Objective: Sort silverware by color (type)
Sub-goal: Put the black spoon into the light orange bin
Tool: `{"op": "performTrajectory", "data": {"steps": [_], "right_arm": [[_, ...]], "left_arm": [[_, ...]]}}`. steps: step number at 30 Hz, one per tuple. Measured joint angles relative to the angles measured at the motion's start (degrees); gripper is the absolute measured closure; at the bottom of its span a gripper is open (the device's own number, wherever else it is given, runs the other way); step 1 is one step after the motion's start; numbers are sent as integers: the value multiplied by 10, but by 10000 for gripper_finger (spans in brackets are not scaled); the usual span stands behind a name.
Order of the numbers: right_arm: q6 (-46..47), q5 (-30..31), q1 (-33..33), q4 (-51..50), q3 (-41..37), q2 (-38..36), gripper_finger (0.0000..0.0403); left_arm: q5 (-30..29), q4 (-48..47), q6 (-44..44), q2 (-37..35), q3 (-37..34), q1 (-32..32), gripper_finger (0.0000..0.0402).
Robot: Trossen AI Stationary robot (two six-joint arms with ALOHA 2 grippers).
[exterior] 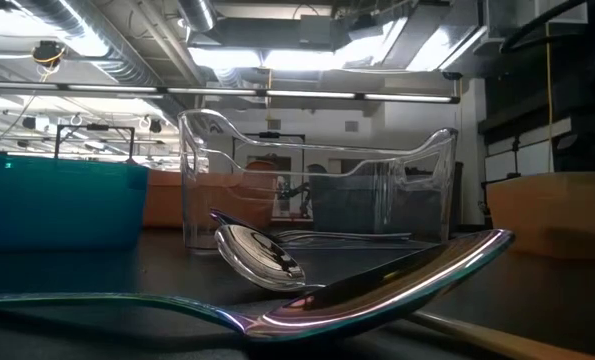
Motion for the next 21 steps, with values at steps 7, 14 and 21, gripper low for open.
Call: {"op": "performTrajectory", "data": {"steps": [7, 14, 21], "right_arm": [[-1, 5, 0, 6, -8, 0, 402], [-1, 4, 0, 5, -8, 0, 402], [0, 4, 0, 3, -8, 0, 366]], "left_arm": [[0, 0, -1, 0, 0, 0, 299], [0, 0, -2, 0, 0, 0, 299], [3, 0, -15, 0, 0, 0, 299]]}}
